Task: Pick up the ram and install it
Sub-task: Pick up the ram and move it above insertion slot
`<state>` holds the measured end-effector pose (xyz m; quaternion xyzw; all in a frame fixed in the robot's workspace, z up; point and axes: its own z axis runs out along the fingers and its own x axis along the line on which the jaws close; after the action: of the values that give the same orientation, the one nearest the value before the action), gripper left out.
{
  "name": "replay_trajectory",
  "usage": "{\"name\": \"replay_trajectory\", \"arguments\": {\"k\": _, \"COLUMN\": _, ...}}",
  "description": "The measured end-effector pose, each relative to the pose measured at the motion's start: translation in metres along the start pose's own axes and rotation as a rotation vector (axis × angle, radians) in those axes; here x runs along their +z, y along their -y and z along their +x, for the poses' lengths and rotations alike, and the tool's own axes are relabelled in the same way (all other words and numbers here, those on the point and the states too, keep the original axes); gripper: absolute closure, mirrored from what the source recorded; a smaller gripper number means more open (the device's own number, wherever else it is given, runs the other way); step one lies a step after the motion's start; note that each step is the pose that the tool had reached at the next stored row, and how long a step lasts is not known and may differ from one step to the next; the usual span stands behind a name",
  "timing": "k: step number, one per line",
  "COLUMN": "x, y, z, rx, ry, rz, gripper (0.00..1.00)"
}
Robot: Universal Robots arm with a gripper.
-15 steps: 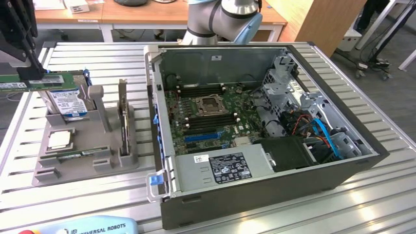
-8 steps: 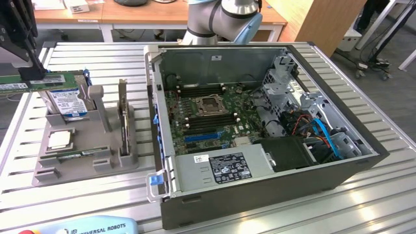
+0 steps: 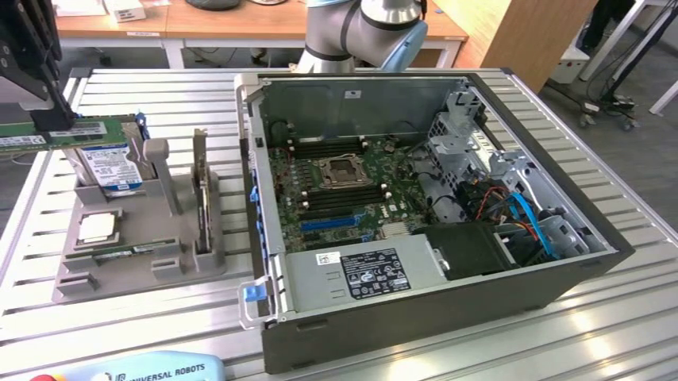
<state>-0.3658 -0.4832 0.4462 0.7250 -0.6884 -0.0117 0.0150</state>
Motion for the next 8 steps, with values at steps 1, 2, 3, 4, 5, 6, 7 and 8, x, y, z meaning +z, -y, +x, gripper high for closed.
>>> {"name": "replay_trajectory", "arguments": {"k": 1, "x": 0.0001, "y": 0.0002, "z": 0.0000, "rx": 0.000, "ry": 0.0001, "rz": 0.0001, "gripper": 0.88}}
{"name": "replay_trajectory", "arguments": {"k": 2, "x": 0.0001, "y": 0.0006, "z": 0.0000, "rx": 0.001, "ry": 0.0000, "rz": 0.0000, "gripper": 0.88}}
{"name": "replay_trajectory", "arguments": {"k": 3, "x": 0.0000, "y": 0.0011, "z": 0.0001, "rx": 0.001, "ry": -0.0001, "rz": -0.0003, "gripper": 0.88}}
{"name": "replay_trajectory", "arguments": {"k": 4, "x": 0.0001, "y": 0.0017, "z": 0.0001, "rx": 0.001, "ry": 0.0000, "rz": -0.0002, "gripper": 0.88}}
{"name": "replay_trajectory", "arguments": {"k": 5, "x": 0.0001, "y": 0.0024, "z": 0.0001, "rx": 0.001, "ry": 0.0001, "rz": -0.0001, "gripper": 0.88}}
{"name": "replay_trajectory", "arguments": {"k": 6, "x": 0.0001, "y": 0.0033, "z": 0.0002, "rx": 0.002, "ry": 0.0001, "rz": -0.0001, "gripper": 0.88}}
{"name": "replay_trajectory", "arguments": {"k": 7, "x": 0.0001, "y": 0.0044, "z": 0.0002, "rx": 0.002, "ry": 0.0000, "rz": -0.0001, "gripper": 0.88}}
{"name": "replay_trajectory", "arguments": {"k": 8, "x": 0.0001, "y": 0.0056, "z": 0.0003, "rx": 0.002, "ry": 0.0001, "rz": -0.0001, "gripper": 0.88}}
